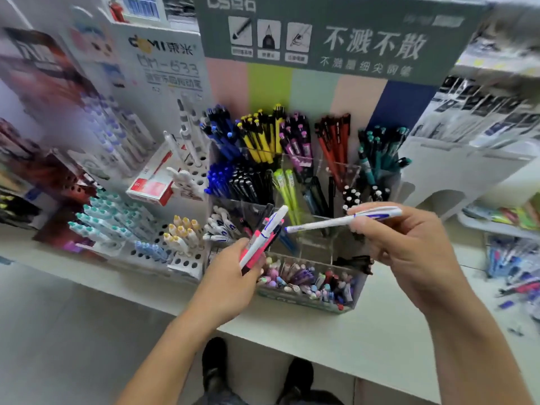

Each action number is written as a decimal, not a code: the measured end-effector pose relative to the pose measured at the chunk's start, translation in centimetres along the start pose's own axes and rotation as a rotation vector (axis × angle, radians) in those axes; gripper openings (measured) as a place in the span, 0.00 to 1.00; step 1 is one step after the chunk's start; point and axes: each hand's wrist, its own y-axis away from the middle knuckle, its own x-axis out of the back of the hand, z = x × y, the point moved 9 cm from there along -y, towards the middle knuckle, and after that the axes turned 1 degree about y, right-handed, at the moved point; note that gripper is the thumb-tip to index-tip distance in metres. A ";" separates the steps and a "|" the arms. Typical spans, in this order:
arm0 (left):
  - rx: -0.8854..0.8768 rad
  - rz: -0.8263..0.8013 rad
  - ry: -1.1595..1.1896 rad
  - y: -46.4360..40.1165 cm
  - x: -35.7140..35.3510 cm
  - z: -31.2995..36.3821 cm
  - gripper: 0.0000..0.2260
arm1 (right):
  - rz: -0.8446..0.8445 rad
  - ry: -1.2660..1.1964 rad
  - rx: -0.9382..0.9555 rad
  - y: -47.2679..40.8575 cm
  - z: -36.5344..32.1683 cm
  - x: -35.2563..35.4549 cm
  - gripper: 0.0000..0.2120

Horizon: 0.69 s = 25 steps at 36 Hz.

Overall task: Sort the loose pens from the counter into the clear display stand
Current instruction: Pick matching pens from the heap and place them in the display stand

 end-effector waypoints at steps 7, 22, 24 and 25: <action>-0.084 0.073 -0.287 -0.6 0.7 0.9 0.08 | 0.020 0.162 -0.144 0.4 2.6 -5.8 0.11; -0.228 -0.040 -0.422 -2.2 3.0 -1.5 0.12 | 0.292 -0.258 -0.311 2.7 5.8 -14.7 0.09; -0.246 -0.068 -0.419 -2.5 2.9 -2.0 0.12 | 0.344 -0.257 -0.336 2.8 6.3 -15.1 0.09; -0.244 -0.087 -0.409 -2.6 2.8 -2.3 0.13 | 0.376 -0.270 -0.351 2.9 6.6 -15.1 0.09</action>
